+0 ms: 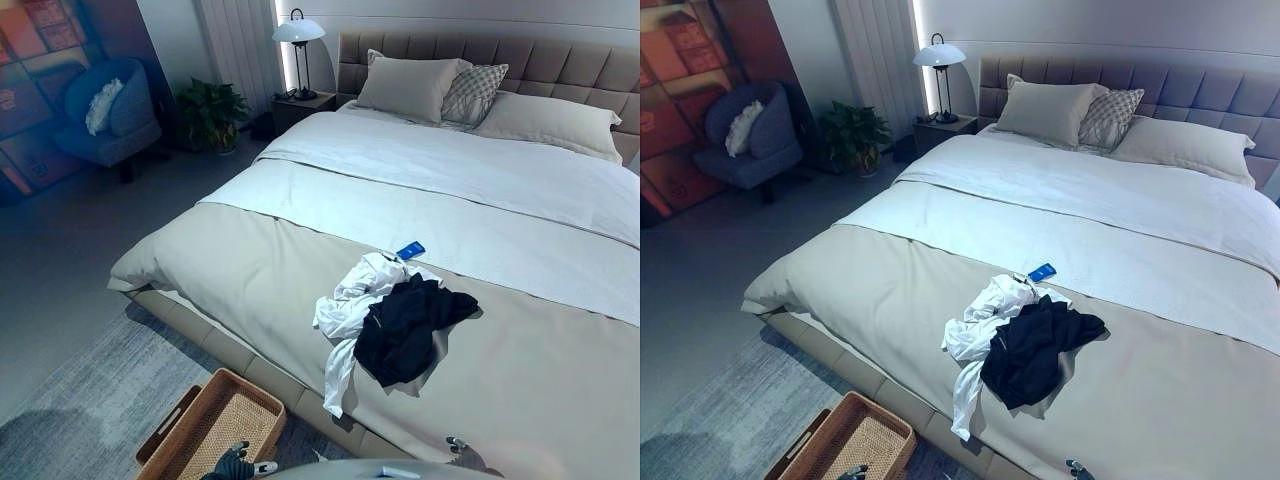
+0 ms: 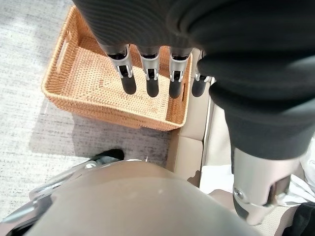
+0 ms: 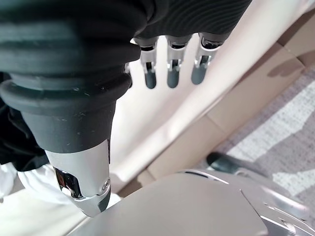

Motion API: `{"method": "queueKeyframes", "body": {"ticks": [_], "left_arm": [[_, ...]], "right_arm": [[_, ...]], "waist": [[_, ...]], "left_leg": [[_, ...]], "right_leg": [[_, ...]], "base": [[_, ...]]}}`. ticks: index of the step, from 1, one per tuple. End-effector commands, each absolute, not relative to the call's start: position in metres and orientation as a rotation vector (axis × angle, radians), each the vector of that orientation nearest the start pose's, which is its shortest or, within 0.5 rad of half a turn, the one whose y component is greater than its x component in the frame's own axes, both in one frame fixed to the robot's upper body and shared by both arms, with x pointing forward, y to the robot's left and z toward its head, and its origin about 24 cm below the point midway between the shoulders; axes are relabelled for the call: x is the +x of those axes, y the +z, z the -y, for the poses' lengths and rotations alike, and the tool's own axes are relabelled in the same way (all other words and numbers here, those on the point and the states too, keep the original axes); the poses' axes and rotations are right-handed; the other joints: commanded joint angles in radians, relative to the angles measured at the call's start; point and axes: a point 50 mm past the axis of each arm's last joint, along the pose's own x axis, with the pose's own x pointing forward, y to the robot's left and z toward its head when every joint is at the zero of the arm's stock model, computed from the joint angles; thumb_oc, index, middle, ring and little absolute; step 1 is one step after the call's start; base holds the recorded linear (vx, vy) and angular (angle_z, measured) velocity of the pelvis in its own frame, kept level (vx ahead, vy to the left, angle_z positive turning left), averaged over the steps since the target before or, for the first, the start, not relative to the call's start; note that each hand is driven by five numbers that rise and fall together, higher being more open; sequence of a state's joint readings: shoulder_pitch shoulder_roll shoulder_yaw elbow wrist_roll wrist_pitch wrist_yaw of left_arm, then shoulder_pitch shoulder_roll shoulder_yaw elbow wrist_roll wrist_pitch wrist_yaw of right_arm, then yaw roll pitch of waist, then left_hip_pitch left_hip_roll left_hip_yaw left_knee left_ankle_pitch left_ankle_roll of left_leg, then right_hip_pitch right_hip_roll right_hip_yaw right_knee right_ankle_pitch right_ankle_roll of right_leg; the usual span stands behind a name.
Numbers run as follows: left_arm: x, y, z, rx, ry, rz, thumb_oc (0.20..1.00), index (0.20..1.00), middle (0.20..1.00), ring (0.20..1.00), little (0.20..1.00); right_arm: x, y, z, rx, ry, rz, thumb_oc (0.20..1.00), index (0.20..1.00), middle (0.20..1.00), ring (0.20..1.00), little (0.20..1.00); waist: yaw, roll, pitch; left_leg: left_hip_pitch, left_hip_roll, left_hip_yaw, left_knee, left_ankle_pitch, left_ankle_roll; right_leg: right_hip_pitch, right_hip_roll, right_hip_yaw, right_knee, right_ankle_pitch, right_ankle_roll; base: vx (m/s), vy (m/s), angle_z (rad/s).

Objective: Pick up clothes into the bucket

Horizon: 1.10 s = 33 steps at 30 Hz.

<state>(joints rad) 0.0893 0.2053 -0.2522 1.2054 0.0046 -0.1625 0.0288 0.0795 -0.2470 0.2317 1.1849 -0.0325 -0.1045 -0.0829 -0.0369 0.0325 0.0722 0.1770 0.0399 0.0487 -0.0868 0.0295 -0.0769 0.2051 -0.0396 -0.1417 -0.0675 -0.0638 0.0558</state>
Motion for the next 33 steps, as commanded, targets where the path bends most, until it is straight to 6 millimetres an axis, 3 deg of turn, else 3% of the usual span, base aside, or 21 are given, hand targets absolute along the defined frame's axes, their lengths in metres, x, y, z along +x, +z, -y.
{"method": "queueKeyframes", "body": {"ticks": [1, 10, 18, 19, 20, 23, 25, 26, 27, 28, 29, 30, 31, 33], "left_arm": [[0.091, -0.166, -0.19, 0.261, -0.097, -1.105, 1.0, 1.0, 1.0, 1.0, 1.0], [0.093, -0.165, -0.191, 0.273, -0.088, -1.093, 1.0, 1.0, 1.0, 1.0, 1.0], [0.088, -0.166, -0.195, 0.288, -0.061, -1.113, 1.0, 1.0, 1.0, 1.0, 1.0], [0.087, -0.167, -0.196, 0.294, -0.057, -1.116, 1.0, 1.0, 1.0, 1.0, 1.0], [0.089, -0.166, -0.197, 0.306, -0.046, -1.104, 1.0, 1.0, 1.0, 1.0, 1.0], [0.092, -0.165, -0.198, 0.318, -0.046, -1.091, 1.0, 1.0, 1.0, 1.0, 1.0], [0.099, -0.162, -0.201, 0.353, -0.056, -1.067, 1.0, 1.0, 1.0, 1.0, 1.0], [0.099, -0.162, -0.201, 0.353, -0.056, -1.067, 1.0, 1.0, 1.0, 1.0, 1.0], [0.104, -0.16, -0.202, 0.381, -0.067, -1.046, 1.0, 1.0, 1.0, 1.0, 1.0], [0.104, -0.16, -0.202, 0.381, -0.067, -1.045, 1.0, 1.0, 1.0, 1.0, 1.0], [0.111, -0.157, -0.203, 0.399, -0.068, -1.014, 1.0, 1.0, 1.0, 1.0, 1.0], [0.111, -0.157, -0.203, 0.399, -0.068, -1.014, 1.0, 1.0, 1.0, 1.0, 1.0], [0.118, -0.154, -0.205, 0.41, -0.059, -0.983, 1.0, 1.0, 1.0, 1.0, 1.0], [0.122, -0.153, -0.205, 0.412, -0.052, -0.968, 1.0, 1.0, 1.0, 1.0, 1.0]], "right_arm": [[0.102, -0.158, 0.221, -0.436, 0.048, -1.082, 1.0, 1.0, 1.0, 1.0, 1.0], [0.101, -0.159, 0.221, -0.433, 0.036, -1.086, 1.0, 1.0, 1.0, 1.0, 1.0], [0.108, -0.154, 0.233, -0.294, -0.179, -1.055, 1.0, 1.0, 1.0, 1.0, 1.0], [0.114, -0.151, 0.236, -0.292, -0.205, -1.026, 1.0, 1.0, 1.0, 1.0, 1.0], [0.133, -0.141, 0.242, -0.317, -0.248, -0.936, 1.0, 1.0, 1.0, 1.0, 1.0], [0.146, -0.133, 0.248, -0.346, -0.265, -0.887, 1.0, 1.0, 1.0, 1.0, 1.0], [0.177, -0.115, 0.262, -0.374, -0.311, -0.798, 1.0, 1.0, 1.0, 1.0, 1.0], [0.177, -0.115, 0.262, -0.374, -0.312, -0.797, 1.0, 1.0, 1.0, 1.0, 1.0], [0.201, -0.097, 0.272, -0.419, -0.353, -0.701, 1.0, 1.0, 1.0, 1.0, 1.0], [0.201, -0.097, 0.272, -0.419, -0.354, -0.7, 1.0, 1.0, 1.0, 1.0, 1.0], [0.223, -0.078, 0.278, -0.455, -0.384, -0.613, 1.0, 1.0, 1.0, 1.0, 1.0], [0.224, -0.078, 0.278, -0.455, -0.384, -0.613, 1.0, 1.0, 1.0, 1.0, 1.0], [0.245, -0.054, 0.288, -0.502, -0.429, -0.512, 1.0, 1.0, 1.0, 1.0, 1.0], [0.257, -0.042, 0.295, -0.523, -0.474, -0.475, 1.0, 1.0, 1.0, 1.0, 1.0]], "waist": [[0.005, -0.061, 0.022], [0.007, -0.063, 0.024], [0.011, -0.058, 0.027], [0.012, -0.057, 0.029], [0.015, -0.053, 0.035], [0.017, -0.05, 0.041], [0.026, -0.046, 0.061], [0.027, -0.046, 0.061], [0.032, -0.04, 0.078], [0.032, -0.04, 0.078], [0.038, -0.035, 0.095], [0.037, -0.035, 0.095], [0.043, -0.029, 0.114], [0.05, -0.023, 0.129]], "left_leg": [[-0.027, -0.056, -0.026, 0.056, -0.07, 0.031], [-0.03, -0.057, -0.03, 0.062, -0.072, 0.031], [-0.043, -0.06, -0.042, 0.073, -0.078, 0.034], [-0.044, -0.061, -0.044, 0.072, -0.078, 0.034], [-0.051, -0.062, -0.051, 0.075, -0.077, 0.036], [-0.058, -0.064, -0.056, 0.08, -0.077, 0.038], [-0.08, -0.071, -0.067, 0.092, -0.077, 0.045], [-0.081, -0.071, -0.067, 0.093, -0.077, 0.045], [-0.097, -0.073, -0.076, 0.102, -0.076, 0.049], [-0.099, -0.073, -0.076, 0.103, -0.076, 0.049], [-0.114, -0.074, -0.086, 0.106, -0.069, 0.051], [-0.115, -0.074, -0.086, 0.106, -0.069, 0.051], [-0.131, -0.074, -0.098, 0.106, -0.059, 0.05], [-0.154, -0.071, -0.112, 0.101, -0.044, 0.047]], "right_leg": [[-0.024, -0.086, -0.035, 0.008, 0.055, 0.08], [-0.023, -0.085, -0.039, 0.013, 0.051, 0.079], [-0.033, -0.09, -0.049, 0.038, 0.035, 0.079], [-0.035, -0.092, -0.052, 0.046, 0.031, 0.079], [-0.046, -0.096, -0.057, 0.069, 0.024, 0.078], [-0.06, -0.098, -0.059, 0.091, 0.019, 0.077], [-0.099, -0.103, -0.056, 0.143, 0.006, 0.073], [-0.101, -0.104, -0.056, 0.145, 0.005, 0.073], [-0.136, -0.106, -0.056, 0.189, -0.004, 0.071], [-0.139, -0.107, -0.056, 0.191, -0.005, 0.071], [-0.163, -0.108, -0.058, 0.218, -0.011, 0.068], [-0.164, -0.108, -0.058, 0.22, -0.012, 0.068], [-0.186, -0.111, -0.069, 0.236, -0.016, 0.065], [-0.212, -0.116, -0.087, 0.251, -0.019, 0.062]], "base": [[0.0, 0.0, 0.0], [0.0, 0.0, 0.0], [0.01, 0.004, 0.02], [0.02, 0.024, 0.08], [0.01, 0.02, 0.06], [-0.03, 0.02, 0.14], [-0.06, 0.018, 0.1], [-0.07, 0.017, 0.08], [-0.05, 0.012, 0.08], [-0.09, 0.013, 0.07], [-0.05, 0.0, 0.04], [-0.1, -0.015, 0.07], [-0.08, -0.024, 0.07], [-0.11, -0.043, 0.14]]}}
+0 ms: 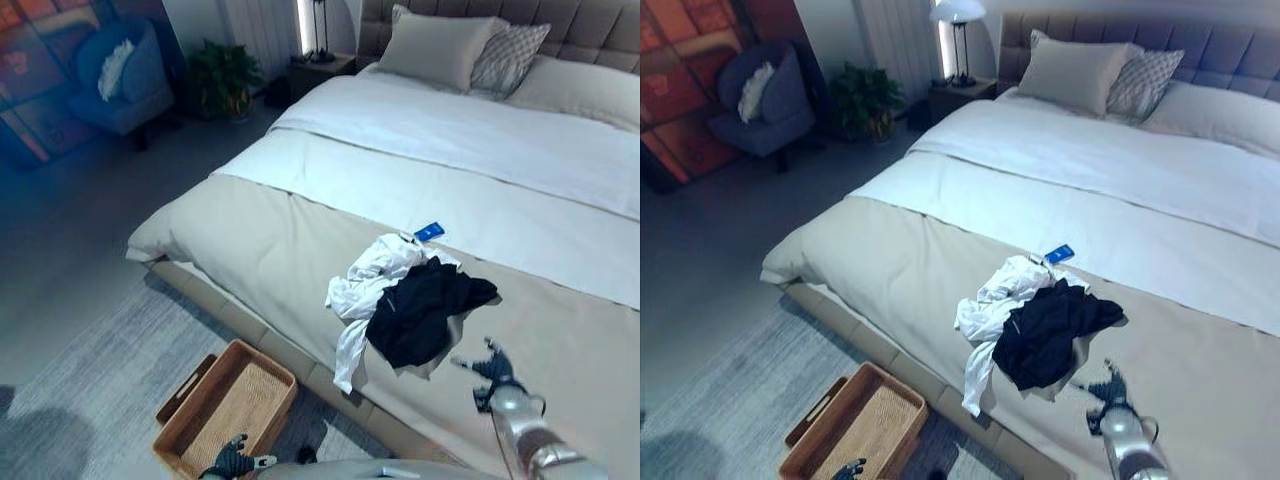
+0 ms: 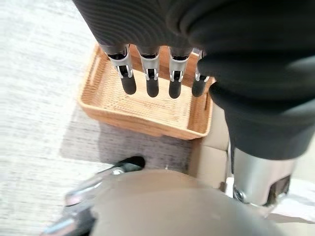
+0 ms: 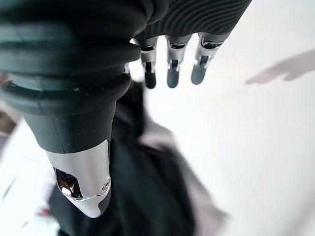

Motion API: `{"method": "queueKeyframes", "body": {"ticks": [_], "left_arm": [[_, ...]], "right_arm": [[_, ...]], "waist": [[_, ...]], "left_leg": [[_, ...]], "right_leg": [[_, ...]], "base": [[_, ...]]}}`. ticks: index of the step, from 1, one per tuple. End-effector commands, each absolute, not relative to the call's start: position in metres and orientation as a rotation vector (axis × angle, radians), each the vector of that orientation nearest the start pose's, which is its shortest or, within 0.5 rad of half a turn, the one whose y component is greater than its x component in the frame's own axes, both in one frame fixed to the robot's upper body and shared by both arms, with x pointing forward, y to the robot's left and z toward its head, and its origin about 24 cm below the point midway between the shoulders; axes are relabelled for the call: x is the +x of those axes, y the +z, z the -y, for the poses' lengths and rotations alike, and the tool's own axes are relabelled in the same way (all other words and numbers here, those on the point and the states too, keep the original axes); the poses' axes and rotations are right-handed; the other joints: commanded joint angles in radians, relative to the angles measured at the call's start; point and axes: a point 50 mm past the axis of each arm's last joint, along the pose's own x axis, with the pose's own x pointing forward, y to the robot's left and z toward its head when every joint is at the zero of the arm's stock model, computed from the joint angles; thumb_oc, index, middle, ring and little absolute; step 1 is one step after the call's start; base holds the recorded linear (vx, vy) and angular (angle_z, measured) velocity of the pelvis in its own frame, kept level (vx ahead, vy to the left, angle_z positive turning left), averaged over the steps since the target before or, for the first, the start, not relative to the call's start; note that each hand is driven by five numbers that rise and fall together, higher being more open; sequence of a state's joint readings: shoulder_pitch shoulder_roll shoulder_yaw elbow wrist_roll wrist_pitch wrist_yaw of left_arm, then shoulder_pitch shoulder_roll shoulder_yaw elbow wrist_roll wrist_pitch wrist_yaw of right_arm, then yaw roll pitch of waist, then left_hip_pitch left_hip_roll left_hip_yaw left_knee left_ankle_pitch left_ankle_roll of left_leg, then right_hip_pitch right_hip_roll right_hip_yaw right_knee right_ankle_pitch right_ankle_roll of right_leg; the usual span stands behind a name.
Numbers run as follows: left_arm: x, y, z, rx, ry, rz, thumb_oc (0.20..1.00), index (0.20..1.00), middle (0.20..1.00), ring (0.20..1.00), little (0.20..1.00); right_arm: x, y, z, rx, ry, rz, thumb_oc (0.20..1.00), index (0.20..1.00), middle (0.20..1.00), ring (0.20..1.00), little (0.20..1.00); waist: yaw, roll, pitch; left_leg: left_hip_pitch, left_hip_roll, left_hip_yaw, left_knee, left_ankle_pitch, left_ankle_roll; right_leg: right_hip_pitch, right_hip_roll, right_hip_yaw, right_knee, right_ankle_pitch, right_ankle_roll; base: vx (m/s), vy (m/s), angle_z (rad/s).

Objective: Pick up clothes into the bucket

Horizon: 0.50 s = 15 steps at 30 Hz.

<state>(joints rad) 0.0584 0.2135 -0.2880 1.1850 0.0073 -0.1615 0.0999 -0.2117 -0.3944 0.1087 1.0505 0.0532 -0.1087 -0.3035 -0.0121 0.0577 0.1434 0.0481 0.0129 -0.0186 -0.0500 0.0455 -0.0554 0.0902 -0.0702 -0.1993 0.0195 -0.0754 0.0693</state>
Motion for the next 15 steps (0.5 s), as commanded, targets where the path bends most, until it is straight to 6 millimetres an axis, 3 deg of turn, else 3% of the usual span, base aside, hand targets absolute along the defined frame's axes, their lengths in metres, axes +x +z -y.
{"method": "queueKeyframes", "body": {"ticks": [1, 3, 5, 10, 15], "left_arm": [[0.125, -0.152, -0.205, 0.409, -0.044, -0.963, 1.0, 1.0, 1.0, 1.0, 1.0], [0.129, -0.151, -0.204, 0.404, -0.037, -0.951, 1.0, 1.0, 1.0, 1.0, 1.0], [0.142, -0.146, -0.202, 0.405, -0.027, -0.914, 1.0, 1.0, 1.0, 1.0, 1.0], [0.151, -0.143, -0.188, 0.378, -0.037, -0.868, 1.0, 1.0, 1.0, 1.0, 1.0], [0.156, -0.14, -0.176, 0.316, -0.035, -0.831, 1.0, 1.0, 1.0, 1.0, 1.0]], "right_arm": [[0.264, -0.035, 0.297, -0.538, -0.481, -0.453, 1.0, 1.0, 1.0, 1.0, 1.0], [0.269, -0.029, 0.3, -0.546, -0.491, -0.44, 1.0, 1.0, 1.0, 1.0, 1.0], [0.287, -0.009, 0.299, -0.525, -0.523, -0.36, 1.0, 1.0, 1.0, 1.0, 1.0], [0.298, 0.003, 0.296, -0.441, -0.59, -0.295, 1.0, 1.0, 1.0, 1.0, 1.0], [0.315, 0.02, 0.296, -0.459, -0.595, -0.266, 1.0, 1.0, 1.0, 1.0, 1.0]], "waist": [[0.03, -0.046, 0.067], [0.033, -0.042, 0.076], [0.038, -0.028, 0.118], [0.038, 0.001, 0.157], [0.043, 0.039, 0.209]], "left_leg": [[-0.037, -0.043, -0.053, 0.062, -0.052, 0.024], [-0.054, -0.042, -0.063, 0.061, -0.043, 0.021], [-0.118, -0.038, -0.092, 0.059, -0.011, 0.01], [-0.169, -0.044, -0.136, 0.054, 0.011, -0.001], [-0.244, -0.061, -0.134, 0.111, 0.001, 0.004]], "right_leg": [[-0.11, -0.086, -0.035, 0.169, -0.009, 0.046], [-0.128, -0.089, -0.046, 0.18, -0.012, 0.044], [-0.189, -0.098, -0.074, 0.216, -0.021, 0.034], [-0.236, -0.12, -0.121, 0.268, -0.051, 0.021], [-0.322, -0.142, -0.095, 0.343, -0.071, 0.016]], "base": [[-0.11, -0.056, 0.28], [-0.1, -0.048, 0.36], [-0.16, -0.073, 0.35], [-0.03, -0.061, 0.38], [-0.03, 0.002, 0.19]]}}
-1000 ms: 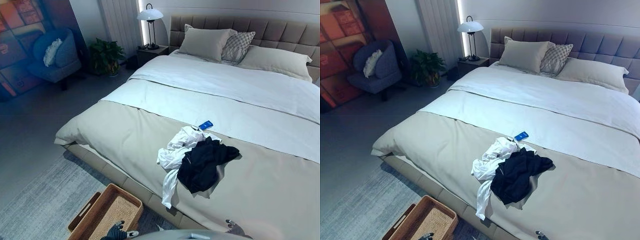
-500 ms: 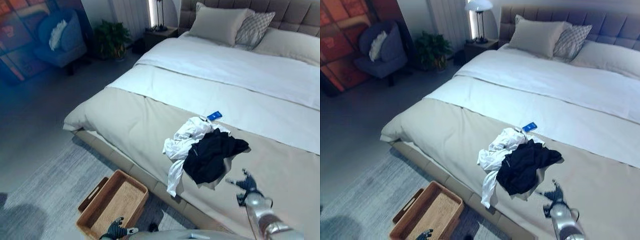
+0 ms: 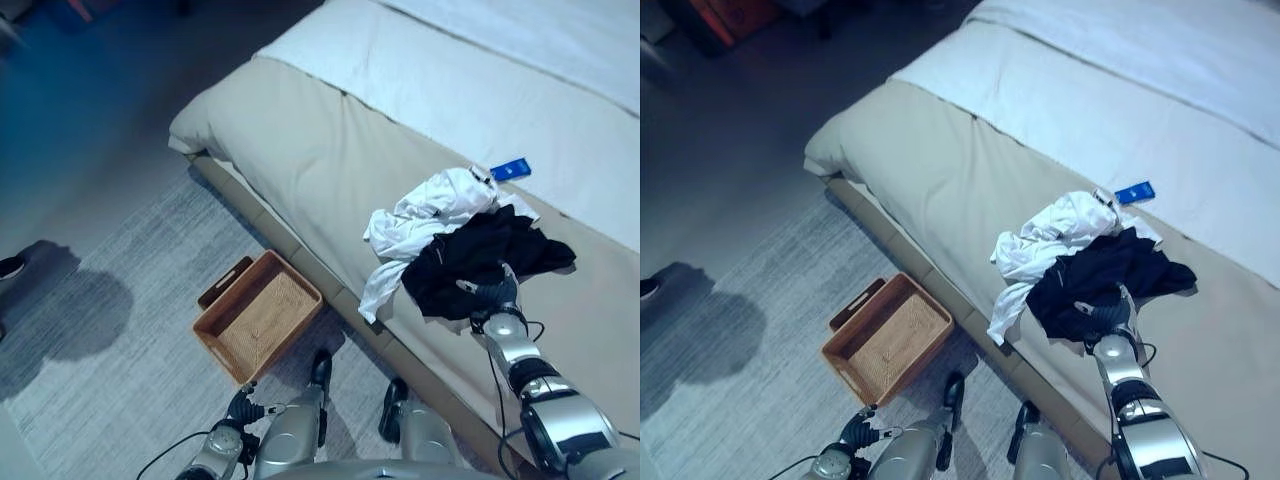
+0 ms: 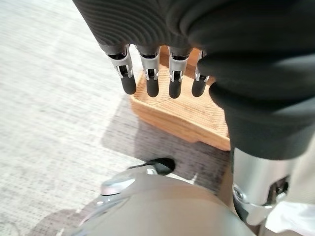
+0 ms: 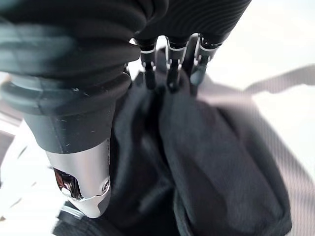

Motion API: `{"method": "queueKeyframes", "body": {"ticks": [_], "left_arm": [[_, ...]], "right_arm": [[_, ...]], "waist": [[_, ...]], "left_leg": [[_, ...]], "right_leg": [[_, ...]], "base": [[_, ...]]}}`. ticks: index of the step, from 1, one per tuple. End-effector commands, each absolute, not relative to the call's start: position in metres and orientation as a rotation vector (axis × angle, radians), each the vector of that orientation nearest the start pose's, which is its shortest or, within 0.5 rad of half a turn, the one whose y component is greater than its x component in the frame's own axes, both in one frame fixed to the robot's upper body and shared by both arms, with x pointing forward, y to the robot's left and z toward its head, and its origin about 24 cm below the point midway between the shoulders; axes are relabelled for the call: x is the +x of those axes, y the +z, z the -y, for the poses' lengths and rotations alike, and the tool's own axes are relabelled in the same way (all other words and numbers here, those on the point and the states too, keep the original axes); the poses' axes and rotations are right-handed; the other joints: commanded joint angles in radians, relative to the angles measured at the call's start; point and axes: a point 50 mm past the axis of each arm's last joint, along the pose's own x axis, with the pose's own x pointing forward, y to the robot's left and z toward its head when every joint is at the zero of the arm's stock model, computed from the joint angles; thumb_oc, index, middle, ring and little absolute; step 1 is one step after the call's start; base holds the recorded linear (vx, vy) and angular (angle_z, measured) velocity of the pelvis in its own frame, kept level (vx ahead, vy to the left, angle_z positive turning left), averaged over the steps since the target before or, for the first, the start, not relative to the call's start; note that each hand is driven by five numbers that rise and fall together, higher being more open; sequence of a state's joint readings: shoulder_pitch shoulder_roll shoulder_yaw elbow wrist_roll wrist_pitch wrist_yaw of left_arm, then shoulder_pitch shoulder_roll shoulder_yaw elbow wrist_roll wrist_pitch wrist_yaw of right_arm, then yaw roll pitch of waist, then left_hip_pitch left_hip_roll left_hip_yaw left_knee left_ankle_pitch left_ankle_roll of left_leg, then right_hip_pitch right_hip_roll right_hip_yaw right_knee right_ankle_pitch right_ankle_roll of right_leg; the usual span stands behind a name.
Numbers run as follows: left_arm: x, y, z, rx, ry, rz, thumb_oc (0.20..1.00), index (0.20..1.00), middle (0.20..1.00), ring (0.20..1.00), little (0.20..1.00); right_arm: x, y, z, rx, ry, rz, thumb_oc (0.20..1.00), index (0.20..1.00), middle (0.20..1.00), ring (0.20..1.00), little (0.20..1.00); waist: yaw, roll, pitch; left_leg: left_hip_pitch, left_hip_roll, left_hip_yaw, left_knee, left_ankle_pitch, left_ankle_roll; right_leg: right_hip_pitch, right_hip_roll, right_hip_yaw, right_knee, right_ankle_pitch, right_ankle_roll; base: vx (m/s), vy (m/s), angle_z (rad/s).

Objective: Pick up clothes into the bucket

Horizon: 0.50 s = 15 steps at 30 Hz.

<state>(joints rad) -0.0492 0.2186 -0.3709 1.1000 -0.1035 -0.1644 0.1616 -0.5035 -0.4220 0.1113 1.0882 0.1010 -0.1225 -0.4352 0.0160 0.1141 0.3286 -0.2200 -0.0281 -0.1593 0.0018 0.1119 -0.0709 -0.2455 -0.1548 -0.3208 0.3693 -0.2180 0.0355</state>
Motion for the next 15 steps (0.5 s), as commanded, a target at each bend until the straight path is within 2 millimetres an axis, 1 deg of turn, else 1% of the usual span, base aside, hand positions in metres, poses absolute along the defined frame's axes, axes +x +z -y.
{"method": "queueKeyframes", "body": {"ticks": [1, 4, 5, 6, 8, 11, 12, 13, 14, 15], "left_arm": [[0.16, -0.138, -0.174, 0.295, -0.018, -0.808, 1.0, 1.0, 1.0, 1.0, 1.0], [0.161, -0.137, -0.173, 0.289, -0.014, -0.803, 1.0, 1.0, 1.0, 1.0, 1.0], [0.165, -0.134, -0.17, 0.279, -0.013, -0.779, 1.0, 1.0, 1.0, 1.0, 1.0], [0.168, -0.133, -0.168, 0.281, -0.022, -0.761, 1.0, 1.0, 1.0, 1.0, 1.0], [0.172, -0.13, -0.163, 0.283, -0.031, -0.74, 1.0, 1.0, 1.0, 1.0, 1.0], [0.183, -0.123, -0.159, 0.251, -0.019, -0.694, 1.0, 1.0, 1.0, 1.0, 1.0], [0.185, -0.121, -0.156, 0.246, -0.028, -0.679, 1.0, 1.0, 1.0, 1.0, 1.0], [0.188, -0.119, -0.157, 0.255, -0.035, -0.664, 1.0, 1.0, 1.0, 1.0, 1.0], [0.193, -0.116, -0.155, 0.261, -0.047, -0.649, 1.0, 1.0, 1.0, 1.0, 1.0], [0.196, -0.113, -0.155, 0.259, -0.05, -0.632, 1.0, 1.0, 1.0, 1.0, 1.0]], "right_arm": [[0.326, 0.035, 0.295, -0.491, -0.593, -0.228, 1.0, 1.0, 1.0, 1.0, 1.0], [0.33, 0.04, 0.296, -0.496, -0.598, -0.218, 1.0, 1.0, 1.0, 1.0, 1.0], [0.339, 0.052, 0.293, -0.506, -0.594, -0.184, 1.0, 1.0, 1.0, 1.0, 1.0], [0.343, 0.058, 0.292, -0.523, -0.591, -0.168, 1.0, 1.0, 1.0, 1.0, 1.0], [0.346, 0.061, 0.291, -0.544, -0.599, -0.168, 1.0, 1.0, 1.0, 1.0, 1.0], [0.354, 0.073, 0.296, -0.552, -0.628, -0.174, 1.0, 1.0, 1.0, 1.0, 1.0], [0.353, 0.073, 0.299, -0.562, -0.63, -0.197, 1.0, 1.0, 1.0, 1.0, 1.0], [0.354, 0.077, 0.305, -0.604, -0.629, -0.225, 0.47, 0.47, 0.47, 0.47, 0.47], [0.356, 0.082, 0.308, -0.63, -0.626, -0.24, 0.275, 0.275, 0.275, 0.275, 0.275], [0.359, 0.087, 0.308, -0.613, -0.636, -0.23, 0.2, 0.2, 0.2, 0.2, 0.2]], "waist": [[0.021, -0.007, 0.05], [0.027, -0.006, 0.06], [0.032, -0.002, 0.081], [0.034, 0.001, 0.097], [0.037, 0.002, 0.111], [0.04, 0.012, 0.134], [0.043, 0.015, 0.139], [0.045, 0.017, 0.143], [0.047, 0.018, 0.15], [0.049, 0.019, 0.157]], "left_leg": [[-0.024, -0.028, 0.017, 0.114, -0.081, 0.026], [-0.048, -0.032, 0.02, 0.141, -0.09, 0.028], [-0.092, -0.036, 0.024, 0.184, -0.104, 0.03], [-0.111, -0.038, 0.023, 0.205, -0.11, 0.031], [-0.136, -0.039, 0.026, 0.221, -0.114, 0.033], [-0.164, -0.044, 0.016, 0.228, -0.111, 0.034], [-0.166, -0.046, 0.016, 0.223, -0.109, 0.034], [-0.17, -0.046, 0.014, 0.217, -0.106, 0.035], [-0.174, -0.048, 0.014, 0.21, -0.102, 0.035], [-0.173, -0.05, 0.013, 0.205, -0.099, 0.037]], "right_leg": [[-0.04, -0.063, 0.051, 0.035, 0.066, 0.046], [-0.065, -0.063, 0.065, 0.056, 0.063, 0.043], [-0.108, -0.066, 0.08, 0.087, 0.058, 0.041], [-0.131, -0.064, 0.089, 0.104, 0.056, 0.041], [-0.152, -0.062, 0.1, 0.107, 0.056, 0.04], [-0.181, -0.067, 0.098, 0.12, 0.057, 0.041], [-0.188, -0.067, 0.098, 0.121, 0.058, 0.041], [-0.196, -0.067, 0.101, 0.121, 0.057, 0.04], [-0.201, -0.069, 0.101, 0.119, 0.059, 0.04], [-0.203, -0.071, 0.101, 0.116, 0.062, 0.041]], "base": [[-0.04, 0.019, -0.01], [-0.02, 0.005, -0.17], [-0.02, -0.004, -0.08], [-0.02, 0.002, -0.12], [0.01, -0.009, -0.2], [0.01, -0.005, 0.0], [0.0, 0.028, 0.09], [0.0, 0.03, 0.07], [-0.01, 0.03, 0.04], [0.01, 0.023, 0.04]]}}
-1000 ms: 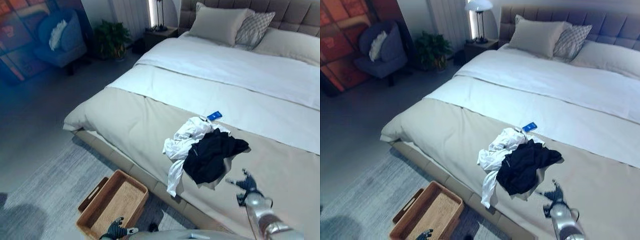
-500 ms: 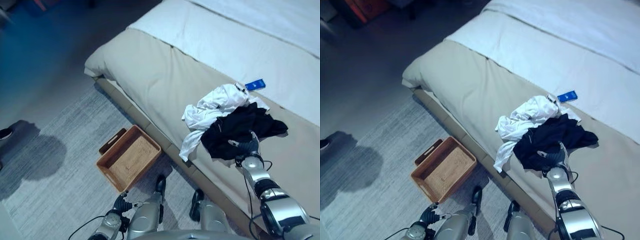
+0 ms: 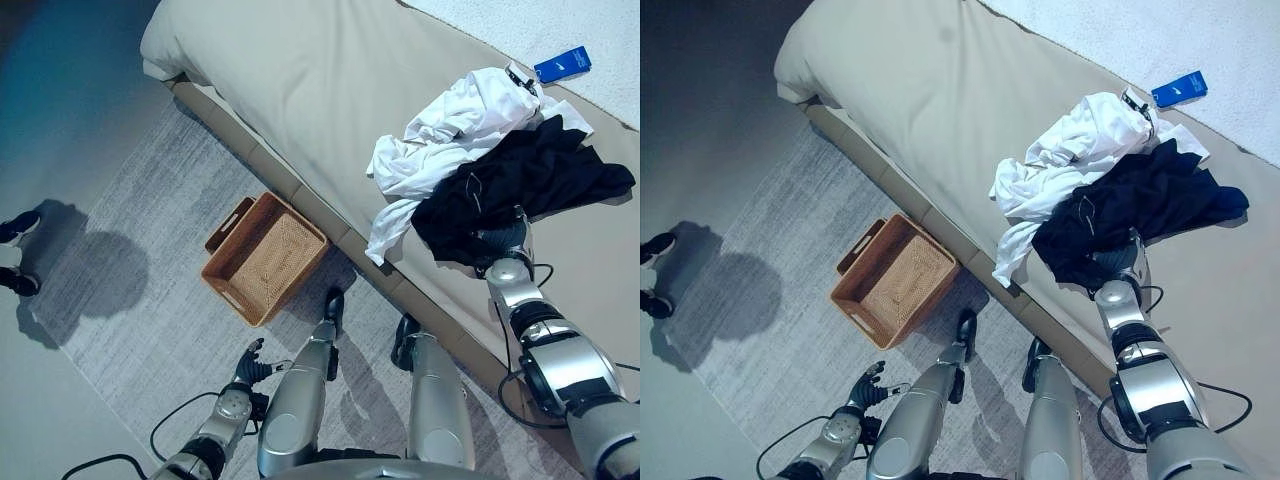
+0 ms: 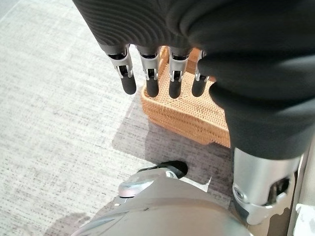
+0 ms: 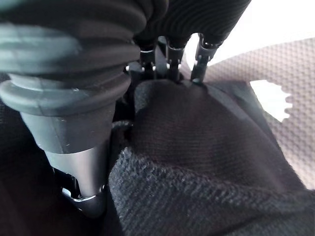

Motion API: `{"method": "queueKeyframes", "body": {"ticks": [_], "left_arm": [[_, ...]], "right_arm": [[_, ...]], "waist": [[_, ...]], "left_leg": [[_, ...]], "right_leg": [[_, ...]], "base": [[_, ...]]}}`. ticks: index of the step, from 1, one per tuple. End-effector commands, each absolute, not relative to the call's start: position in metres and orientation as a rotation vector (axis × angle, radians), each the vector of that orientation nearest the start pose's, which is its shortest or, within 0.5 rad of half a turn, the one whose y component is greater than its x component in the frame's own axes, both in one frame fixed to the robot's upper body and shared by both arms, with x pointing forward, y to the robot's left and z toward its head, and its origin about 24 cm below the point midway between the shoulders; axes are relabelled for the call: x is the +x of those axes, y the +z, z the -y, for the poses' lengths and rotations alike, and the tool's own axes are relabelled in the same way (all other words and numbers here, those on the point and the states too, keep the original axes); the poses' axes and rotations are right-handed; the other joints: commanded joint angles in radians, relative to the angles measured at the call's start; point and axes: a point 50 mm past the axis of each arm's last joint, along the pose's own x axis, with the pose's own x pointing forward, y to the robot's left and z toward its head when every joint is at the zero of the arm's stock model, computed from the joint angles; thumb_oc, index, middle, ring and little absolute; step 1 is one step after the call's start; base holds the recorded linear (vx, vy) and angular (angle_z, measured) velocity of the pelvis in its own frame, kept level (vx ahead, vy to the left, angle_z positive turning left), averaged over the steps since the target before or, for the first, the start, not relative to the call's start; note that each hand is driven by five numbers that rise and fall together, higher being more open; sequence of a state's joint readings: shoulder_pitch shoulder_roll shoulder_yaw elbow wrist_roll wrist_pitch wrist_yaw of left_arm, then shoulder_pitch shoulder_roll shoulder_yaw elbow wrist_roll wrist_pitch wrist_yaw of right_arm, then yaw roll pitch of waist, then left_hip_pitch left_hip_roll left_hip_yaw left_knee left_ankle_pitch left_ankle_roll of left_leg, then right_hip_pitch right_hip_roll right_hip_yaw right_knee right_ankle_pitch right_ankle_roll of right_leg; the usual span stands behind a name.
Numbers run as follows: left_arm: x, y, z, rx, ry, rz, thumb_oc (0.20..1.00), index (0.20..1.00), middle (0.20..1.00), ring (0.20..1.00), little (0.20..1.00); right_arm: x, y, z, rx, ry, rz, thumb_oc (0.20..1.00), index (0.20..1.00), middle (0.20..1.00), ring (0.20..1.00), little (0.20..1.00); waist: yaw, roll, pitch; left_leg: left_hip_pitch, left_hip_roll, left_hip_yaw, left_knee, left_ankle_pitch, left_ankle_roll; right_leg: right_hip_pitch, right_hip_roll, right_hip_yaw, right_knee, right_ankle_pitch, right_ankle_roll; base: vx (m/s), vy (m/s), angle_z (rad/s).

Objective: Pick up clothes into the bucket

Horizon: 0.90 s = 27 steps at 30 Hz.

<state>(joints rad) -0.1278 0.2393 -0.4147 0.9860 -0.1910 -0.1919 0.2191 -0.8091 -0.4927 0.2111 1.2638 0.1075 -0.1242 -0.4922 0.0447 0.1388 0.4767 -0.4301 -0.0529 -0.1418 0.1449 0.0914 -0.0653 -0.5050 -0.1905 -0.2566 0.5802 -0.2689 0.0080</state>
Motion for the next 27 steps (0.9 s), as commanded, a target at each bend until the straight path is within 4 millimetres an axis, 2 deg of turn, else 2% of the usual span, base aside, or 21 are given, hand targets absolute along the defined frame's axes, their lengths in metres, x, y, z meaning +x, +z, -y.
{"method": "queueKeyframes", "body": {"ticks": [1, 5, 8, 12, 15, 18, 22, 27], "left_arm": [[0.198, -0.111, -0.154, 0.257, -0.054, -0.62, 1.0, 1.0, 1.0, 1.0, 1.0], [0.202, -0.108, -0.151, 0.244, -0.058, -0.602, 1.0, 1.0, 1.0, 1.0, 1.0], [0.207, -0.104, -0.147, 0.249, -0.085, -0.574, 1.0, 1.0, 1.0, 1.0, 1.0], [0.21, -0.104, -0.15, 0.245, -0.056, -0.575, 1.0, 1.0, 1.0, 1.0, 1.0], [0.207, -0.107, -0.154, 0.253, -0.042, -0.594, 1.0, 1.0, 1.0, 1.0, 1.0], [0.2, -0.113, -0.159, 0.275, -0.033, -0.636, 1.0, 1.0, 1.0, 1.0, 1.0], [0.193, -0.119, -0.168, 0.291, 0.002, -0.679, 1.0, 1.0, 1.0, 1.0, 1.0], [0.174, -0.13, -0.189, 0.303, 0.055, -0.773, 1.0, 1.0, 1.0, 1.0, 1.0]], "right_arm": [[0.358, 0.087, 0.311, -0.605, -0.637, -0.245, 0.2, 0.2, 0.2, 0.2, 0.2], [0.362, 0.095, 0.31, -0.578, -0.645, -0.22, 0.2, 0.2, 0.2, 0.2, 0.2], [0.366, 0.105, 0.306, -0.473, -0.659, -0.152, 0.2, 0.2, 0.2, 0.2, 0.2], [0.374, 0.115, 0.285, -0.215, -0.654, -0.021, 0.2, 0.2, 0.2, 0.2, 0.2], [0.378, 0.128, 0.269, -0.124, -0.609, 0.09, 0.2, 0.2, 0.2, 0.2, 0.2], [0.376, 0.144, 0.262, -0.079, -0.571, 0.194, 0.2, 0.2, 0.2, 0.2, 0.2], [0.367, 0.153, 0.265, -0.066, -0.568, 0.279, 0.2, 0.2, 0.2, 0.2, 0.2], [0.344, 0.163, 0.302, -0.135, -0.634, 0.332, 0.2, 0.2, 0.2, 0.2, 0.2]], "waist": [[0.02, -0.005, 0.013], [0.021, -0.005, 0.025], [0.015, -0.001, 0.033], [0.007, -0.001, 0.029], [-0.004, -0.006, 0.016], [-0.023, -0.021, -0.009], [-0.042, -0.043, -0.042], [-0.068, -0.094, -0.126]], "left_leg": [[0.039, -0.026, -0.005, 0.057, -0.075, 0.031], [0.047, -0.032, -0.012, 0.04, -0.069, 0.036], [0.059, -0.044, -0.017, 0.007, -0.058, 0.042], [0.082, -0.05, -0.015, -0.045, -0.042, 0.046], [0.112, -0.053, -0.004, -0.085, -0.032, 0.046], [0.146, -0.053, 0.015, -0.112, -0.034, 0.048], [0.188, -0.049, 0.044, -0.152, -0.032, 0.05], [0.279, -0.038, 0.106, -0.158, -0.065, 0.057]], "right_leg": [[0.061, -0.037, 0.035, -0.101, 0.115, 0.068], [0.065, -0.043, 0.033, -0.112, 0.123, 0.073], [0.067, -0.06, 0.036, -0.126, 0.138, 0.08], [0.074, -0.069, 0.042, -0.15, 0.152, 0.09], [0.089, -0.074, 0.052, -0.177, 0.166, 0.098], [0.114, -0.072, 0.069, -0.21, 0.184, 0.104], [0.146, -0.062, 0.092, -0.255, 0.209, 0.117], [0.241, -0.024, 0.146, -0.349, 0.255, 0.139]], "base": [[0.02, 0.019, 0.06], [0.02, 0.032, 0.07], [0.02, 0.075, 0.01], [0.02, 0.077, 0.01], [0.03, 0.103, -0.04], [0.05, 0.11, -0.09], [0.04, 0.094, -0.2], [0.09, 0.053, -0.43]]}}
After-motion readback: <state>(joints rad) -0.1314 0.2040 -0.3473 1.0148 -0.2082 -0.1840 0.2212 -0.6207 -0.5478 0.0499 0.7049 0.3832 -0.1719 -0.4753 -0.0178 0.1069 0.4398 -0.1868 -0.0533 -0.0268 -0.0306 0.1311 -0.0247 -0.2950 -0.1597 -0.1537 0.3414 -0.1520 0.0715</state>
